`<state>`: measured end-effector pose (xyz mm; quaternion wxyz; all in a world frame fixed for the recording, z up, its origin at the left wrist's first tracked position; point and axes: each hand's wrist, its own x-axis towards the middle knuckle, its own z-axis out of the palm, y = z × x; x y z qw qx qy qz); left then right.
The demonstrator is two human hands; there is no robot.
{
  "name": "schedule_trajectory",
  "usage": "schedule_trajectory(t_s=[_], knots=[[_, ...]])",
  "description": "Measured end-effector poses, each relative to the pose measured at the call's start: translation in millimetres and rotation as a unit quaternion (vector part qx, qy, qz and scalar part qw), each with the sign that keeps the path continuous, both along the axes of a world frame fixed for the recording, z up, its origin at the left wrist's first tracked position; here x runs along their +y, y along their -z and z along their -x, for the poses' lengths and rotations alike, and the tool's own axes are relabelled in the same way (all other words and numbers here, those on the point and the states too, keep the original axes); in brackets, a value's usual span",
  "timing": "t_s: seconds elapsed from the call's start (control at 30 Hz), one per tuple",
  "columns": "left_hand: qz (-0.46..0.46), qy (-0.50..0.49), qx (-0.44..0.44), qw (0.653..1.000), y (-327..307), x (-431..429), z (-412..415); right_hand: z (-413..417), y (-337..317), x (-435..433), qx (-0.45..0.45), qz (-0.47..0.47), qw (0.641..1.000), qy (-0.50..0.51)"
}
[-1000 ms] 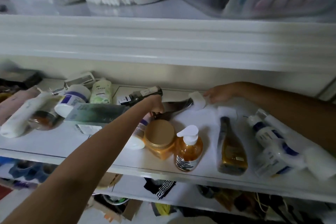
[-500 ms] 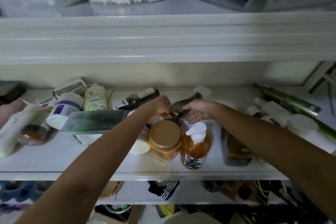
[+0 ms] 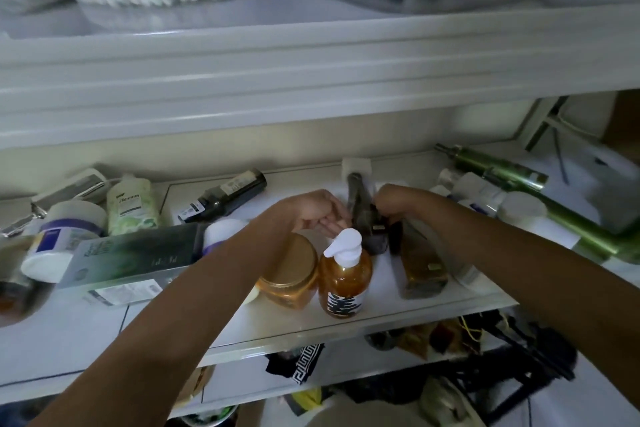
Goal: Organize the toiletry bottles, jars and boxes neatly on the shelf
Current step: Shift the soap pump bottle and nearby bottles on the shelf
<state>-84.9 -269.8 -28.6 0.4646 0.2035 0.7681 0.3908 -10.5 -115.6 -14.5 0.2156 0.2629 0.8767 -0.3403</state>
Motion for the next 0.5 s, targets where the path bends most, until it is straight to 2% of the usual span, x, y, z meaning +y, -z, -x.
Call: schedule_trajectory(t_s=[0.33,0.5], knots=[[0.032,0.065,-0.011,0.997,3.6,1.4,0.7,-8.3,-4.1,2.7,-0.042,-0.090,0.991,-0.094],[0.051,0.074,-0.023,0.996,2.2,-1.0,-5.6,-8.4,3.0,-1.5,-0.088,-0.157,0.971,-0.155]])
